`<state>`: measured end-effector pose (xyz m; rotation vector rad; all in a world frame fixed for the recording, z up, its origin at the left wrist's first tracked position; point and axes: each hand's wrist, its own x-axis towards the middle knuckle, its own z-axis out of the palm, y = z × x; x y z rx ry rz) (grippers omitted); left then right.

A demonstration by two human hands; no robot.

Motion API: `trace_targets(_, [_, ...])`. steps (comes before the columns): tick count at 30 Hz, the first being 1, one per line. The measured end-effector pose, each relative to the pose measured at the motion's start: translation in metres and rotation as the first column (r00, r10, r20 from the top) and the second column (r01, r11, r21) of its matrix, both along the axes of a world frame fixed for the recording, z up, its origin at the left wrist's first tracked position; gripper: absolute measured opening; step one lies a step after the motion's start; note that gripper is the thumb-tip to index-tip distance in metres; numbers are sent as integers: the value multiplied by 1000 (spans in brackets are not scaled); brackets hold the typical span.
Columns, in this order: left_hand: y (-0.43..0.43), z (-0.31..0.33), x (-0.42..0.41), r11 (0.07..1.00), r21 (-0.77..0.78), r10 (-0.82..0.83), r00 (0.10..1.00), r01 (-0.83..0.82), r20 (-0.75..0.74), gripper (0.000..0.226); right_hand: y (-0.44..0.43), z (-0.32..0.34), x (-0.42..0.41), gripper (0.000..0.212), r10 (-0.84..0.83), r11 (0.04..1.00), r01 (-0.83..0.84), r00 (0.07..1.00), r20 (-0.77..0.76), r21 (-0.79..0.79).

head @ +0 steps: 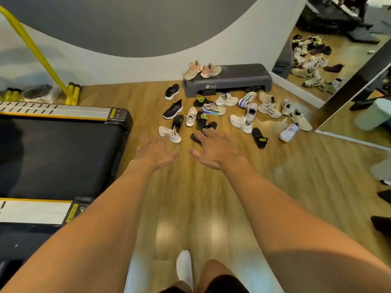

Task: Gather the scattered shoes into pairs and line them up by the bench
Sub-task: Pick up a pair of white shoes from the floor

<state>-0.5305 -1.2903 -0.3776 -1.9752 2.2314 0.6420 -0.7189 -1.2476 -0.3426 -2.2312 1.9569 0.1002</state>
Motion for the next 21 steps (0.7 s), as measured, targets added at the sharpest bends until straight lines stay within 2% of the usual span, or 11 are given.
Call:
trace_targets(10, [-160,-36,-14,994,90,70,997,-67,-23,70,-169,-57,-11,64,32,993,-36,999,43,110])
trace_targets(12, [-194,-46,-22,985,130,115,993,-110,-36,71,-208,-67,-17,64,26,989,-36,997,72,144])
trace_targets(17, [-276,-83,-42,950,210,269,945,-230,-184,73,-306,-97,-29,64,21,981,-45,991,128,186])
trace_targets(21, [-343,-123,-50,910,286,367,906,-301,-211,75,-373,-135,-25,63,31,964,-69,988,148,258])
